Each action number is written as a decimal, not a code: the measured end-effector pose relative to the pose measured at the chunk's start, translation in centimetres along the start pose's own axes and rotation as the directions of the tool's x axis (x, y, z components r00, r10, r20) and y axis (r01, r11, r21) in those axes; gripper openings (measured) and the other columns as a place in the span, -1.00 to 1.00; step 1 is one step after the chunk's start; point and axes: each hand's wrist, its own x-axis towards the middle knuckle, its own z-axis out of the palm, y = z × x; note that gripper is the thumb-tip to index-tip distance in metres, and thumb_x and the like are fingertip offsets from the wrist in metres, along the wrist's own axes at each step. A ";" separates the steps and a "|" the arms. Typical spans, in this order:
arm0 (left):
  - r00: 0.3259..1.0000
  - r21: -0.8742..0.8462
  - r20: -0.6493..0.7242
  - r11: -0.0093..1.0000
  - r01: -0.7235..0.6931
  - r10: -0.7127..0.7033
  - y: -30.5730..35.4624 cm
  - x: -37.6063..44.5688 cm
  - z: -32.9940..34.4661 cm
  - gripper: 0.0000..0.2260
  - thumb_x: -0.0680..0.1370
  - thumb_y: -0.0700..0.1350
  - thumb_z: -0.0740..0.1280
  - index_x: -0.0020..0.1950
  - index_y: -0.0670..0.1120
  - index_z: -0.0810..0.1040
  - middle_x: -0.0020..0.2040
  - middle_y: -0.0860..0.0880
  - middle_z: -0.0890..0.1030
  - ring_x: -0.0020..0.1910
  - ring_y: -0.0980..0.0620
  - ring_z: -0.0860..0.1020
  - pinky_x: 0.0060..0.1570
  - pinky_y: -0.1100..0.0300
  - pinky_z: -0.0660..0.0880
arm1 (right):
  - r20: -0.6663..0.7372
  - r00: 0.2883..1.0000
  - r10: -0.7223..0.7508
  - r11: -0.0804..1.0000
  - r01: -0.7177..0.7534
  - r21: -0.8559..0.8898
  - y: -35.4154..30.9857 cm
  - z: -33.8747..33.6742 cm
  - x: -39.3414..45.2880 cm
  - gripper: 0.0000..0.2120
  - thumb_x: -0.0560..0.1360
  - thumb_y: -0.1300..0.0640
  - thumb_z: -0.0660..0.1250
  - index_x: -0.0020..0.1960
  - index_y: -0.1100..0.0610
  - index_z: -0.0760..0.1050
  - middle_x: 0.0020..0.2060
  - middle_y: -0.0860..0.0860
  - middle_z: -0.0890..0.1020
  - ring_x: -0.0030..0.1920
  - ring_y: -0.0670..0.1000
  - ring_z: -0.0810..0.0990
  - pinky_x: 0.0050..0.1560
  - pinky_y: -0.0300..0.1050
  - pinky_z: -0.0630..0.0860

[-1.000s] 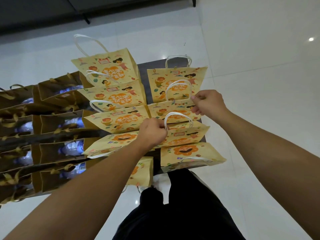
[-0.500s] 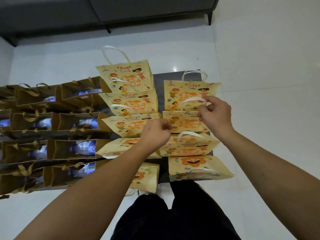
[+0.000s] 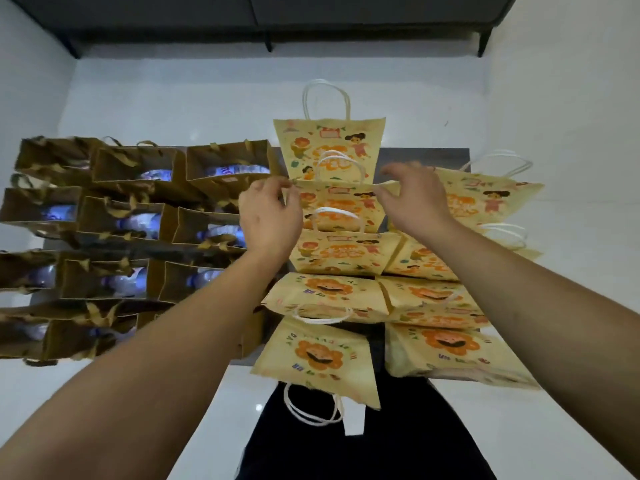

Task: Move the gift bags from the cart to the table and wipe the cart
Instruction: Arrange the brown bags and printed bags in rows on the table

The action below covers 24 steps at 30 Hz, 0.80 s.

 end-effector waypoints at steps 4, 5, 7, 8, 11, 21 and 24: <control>0.952 0.205 0.239 0.949 -0.240 0.190 -2.2 3.5 1.8 -0.59 0.65 0.14 0.22 0.49 0.09 0.44 0.51 -0.01 0.39 0.49 -0.14 0.27 0.43 -0.17 0.28 | 0.169 0.985 0.034 0.968 0.009 -0.249 -0.3 3.1 2.4 -0.61 0.63 -0.14 0.25 0.39 -0.02 0.52 0.28 0.06 0.59 0.36 0.18 0.43 0.27 0.08 0.39; 0.941 0.227 0.265 0.935 -0.273 0.210 -2.3 4.2 2.3 -0.60 0.65 0.15 0.22 0.48 0.11 0.44 0.51 0.00 0.39 0.49 -0.14 0.27 0.42 -0.18 0.28 | 0.165 0.984 0.065 0.975 -0.027 -0.221 -0.2 3.6 3.0 -0.65 0.63 -0.13 0.26 0.34 -0.03 0.56 0.20 0.06 0.65 0.30 0.16 0.50 0.23 0.07 0.45; 0.938 0.238 0.268 0.928 -0.286 0.220 -2.3 5.6 3.2 -0.66 0.66 0.14 0.22 0.39 0.10 0.52 0.42 0.00 0.47 0.41 -0.13 0.34 0.34 -0.14 0.32 | 0.134 0.985 0.104 0.989 -0.089 -0.114 0.1 4.5 4.0 -0.70 0.62 -0.12 0.29 0.24 0.00 0.63 0.07 0.04 0.70 0.18 0.14 0.61 0.16 0.04 0.52; 0.944 0.218 0.258 0.939 -0.264 0.206 -2.1 6.3 3.7 -0.70 0.66 0.13 0.23 0.32 0.07 0.56 0.34 0.00 0.52 0.35 -0.12 0.39 0.29 -0.10 0.38 | 0.125 0.986 0.107 0.991 -0.096 -0.093 0.2 4.6 4.5 -0.70 0.62 -0.11 0.30 0.21 0.03 0.64 0.04 0.05 0.71 0.14 0.13 0.62 0.12 0.02 0.53; 0.961 0.088 0.250 0.985 -0.145 0.120 -1.2 8.0 4.7 -0.78 0.65 0.08 0.27 0.20 0.03 0.60 0.09 0.06 0.50 0.14 -0.03 0.51 0.13 -0.03 0.54 | 0.123 0.984 0.125 0.989 -0.115 -0.091 0.4 4.6 6.0 -0.67 0.60 -0.11 0.32 0.21 0.07 0.65 0.07 0.06 0.69 0.14 0.11 0.60 -0.02 -0.11 0.43; 0.958 0.092 0.283 0.993 -0.069 0.040 -0.8 9.8 5.7 -0.82 0.64 0.07 0.29 0.13 0.03 0.59 0.05 0.07 0.50 0.05 0.03 0.55 -0.03 0.05 0.62 | 0.163 0.965 0.203 0.979 -0.198 -0.047 -0.3 4.8 7.6 -0.69 0.56 -0.07 0.37 0.16 0.10 0.67 0.00 0.02 0.68 -0.05 0.00 0.55 -0.21 -0.13 0.35; 0.955 0.084 0.294 0.995 -0.055 0.028 -0.9 9.9 5.7 -0.84 0.62 0.09 0.30 0.09 0.06 0.57 0.11 0.03 0.60 0.06 -0.02 0.61 -0.05 -0.03 0.65 | 0.171 0.963 0.207 0.978 -0.209 -0.007 -0.4 4.6 7.4 -0.68 0.55 -0.06 0.38 0.19 0.10 0.66 0.04 0.02 0.68 0.00 0.03 0.60 -0.15 -0.13 0.42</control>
